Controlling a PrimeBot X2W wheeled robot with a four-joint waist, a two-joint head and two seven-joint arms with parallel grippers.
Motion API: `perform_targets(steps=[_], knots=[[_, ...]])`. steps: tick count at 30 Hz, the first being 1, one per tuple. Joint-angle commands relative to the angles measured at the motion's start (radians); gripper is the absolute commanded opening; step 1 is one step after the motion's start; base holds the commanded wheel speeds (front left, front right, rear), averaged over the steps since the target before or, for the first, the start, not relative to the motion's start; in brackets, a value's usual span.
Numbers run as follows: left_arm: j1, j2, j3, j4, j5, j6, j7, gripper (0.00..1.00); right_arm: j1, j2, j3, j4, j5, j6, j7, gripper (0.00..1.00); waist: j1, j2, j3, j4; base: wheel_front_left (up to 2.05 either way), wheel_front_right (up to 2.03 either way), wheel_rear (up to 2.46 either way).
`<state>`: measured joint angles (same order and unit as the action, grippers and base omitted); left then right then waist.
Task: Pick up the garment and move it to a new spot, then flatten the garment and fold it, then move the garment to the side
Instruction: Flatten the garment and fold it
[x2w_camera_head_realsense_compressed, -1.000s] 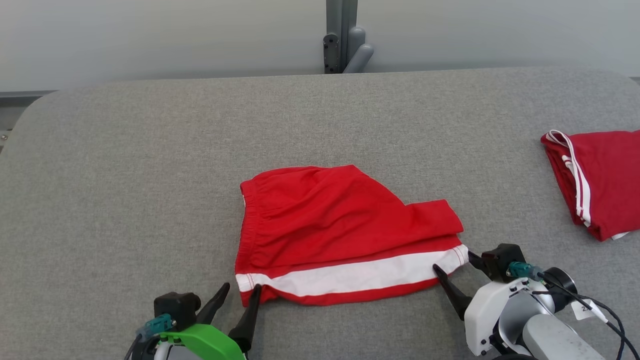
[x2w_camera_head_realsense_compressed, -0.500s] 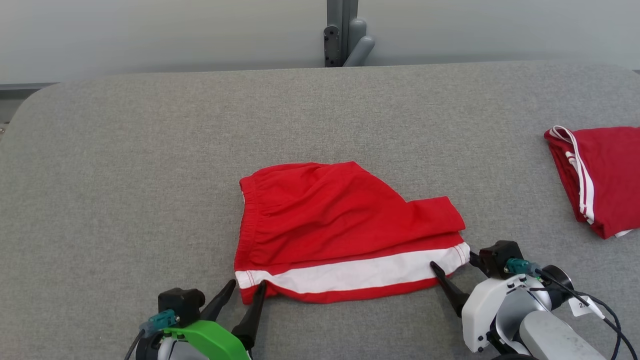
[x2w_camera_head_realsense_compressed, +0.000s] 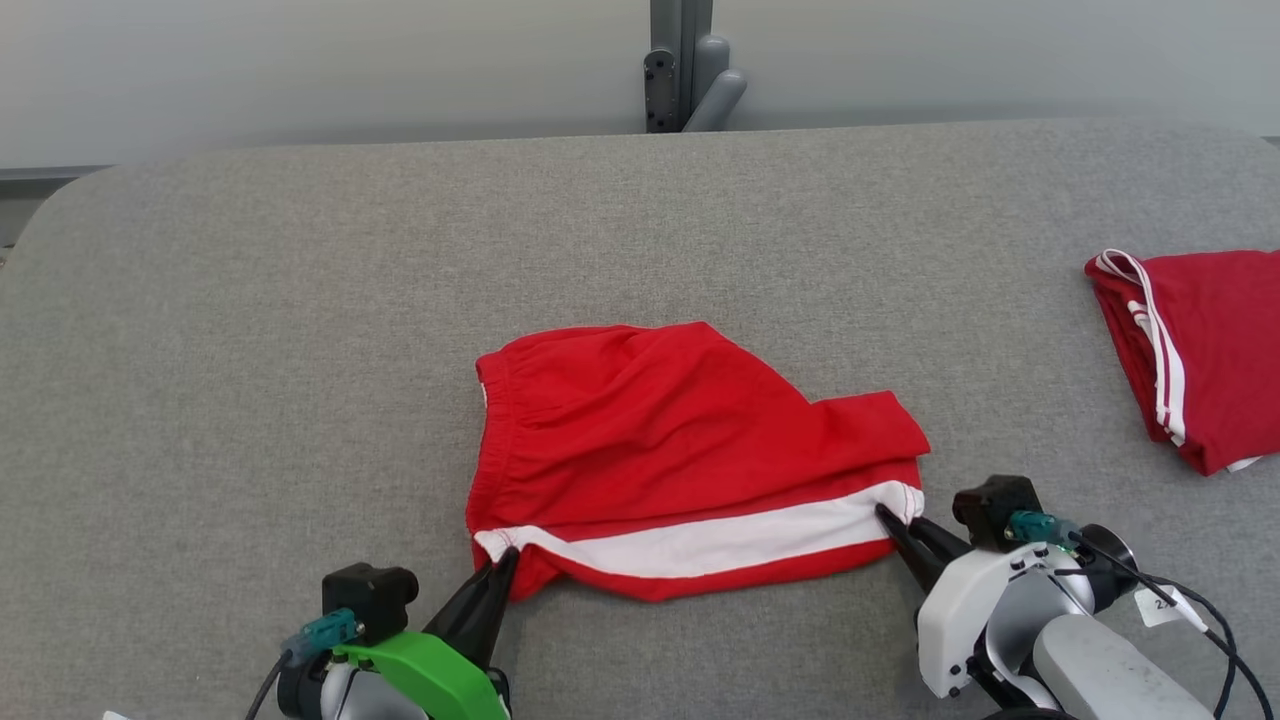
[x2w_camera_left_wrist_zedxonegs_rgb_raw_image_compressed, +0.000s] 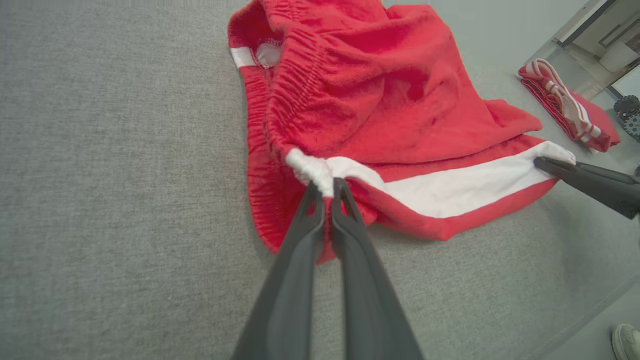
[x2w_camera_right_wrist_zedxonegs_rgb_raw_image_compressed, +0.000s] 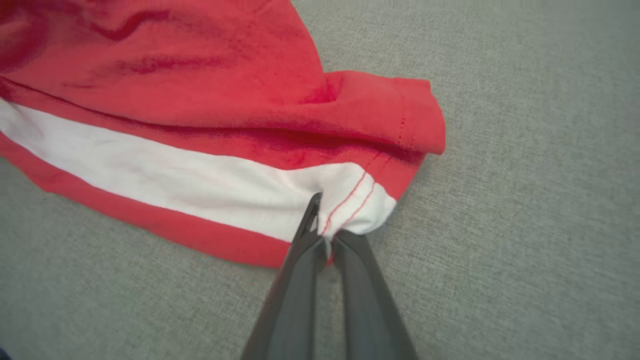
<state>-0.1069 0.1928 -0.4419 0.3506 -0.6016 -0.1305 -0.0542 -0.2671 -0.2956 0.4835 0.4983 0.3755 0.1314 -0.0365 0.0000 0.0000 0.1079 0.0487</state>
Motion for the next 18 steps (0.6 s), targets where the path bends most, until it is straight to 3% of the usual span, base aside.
perform_targets(steps=[1, 5, 9, 15, 18], knots=[[-0.014, 0.01, -0.004, -0.01, -0.004, 0.0, -0.003, 0.0, -0.012, -0.004, -0.001, -0.004, 0.011, -0.002, -0.008, 0.0, 0.0, 0.0, 0.0, -0.001, 0.0, 0.0, 0.0], [-0.014, 0.038, -0.001, -0.098, -0.05, 0.0, 0.013, 0.0, 0.0, -0.024, -0.04, -0.072, 0.094, -0.002, -0.008, 0.0, 0.0, 0.0, -0.002, -0.004, 0.0, 0.0, 0.0], [-0.024, 0.086, 0.027, -0.245, -0.111, 0.0, 0.061, 0.0, 0.014, -0.077, -0.123, -0.229, 0.205, -0.002, 0.025, 0.0, 0.0, 0.0, 0.012, -0.009, 0.0, 0.0, 0.0], [-0.124, 0.175, 0.072, -0.51, -0.21, 0.0, 0.187, 0.0, -0.025, -0.169, -0.272, -0.517, 0.351, -0.002, 0.153, 0.0, 0.0, 0.0, 0.093, -0.019, 0.0, 0.0, 0.0], [-0.253, 0.213, 0.086, -0.589, -0.257, 0.0, 0.266, 0.0, -0.1, -0.2, -0.33, -0.625, 0.386, -0.001, 0.248, 0.0, 0.0, 0.0, 0.172, -0.021, 0.0, 0.0, 0.0]])
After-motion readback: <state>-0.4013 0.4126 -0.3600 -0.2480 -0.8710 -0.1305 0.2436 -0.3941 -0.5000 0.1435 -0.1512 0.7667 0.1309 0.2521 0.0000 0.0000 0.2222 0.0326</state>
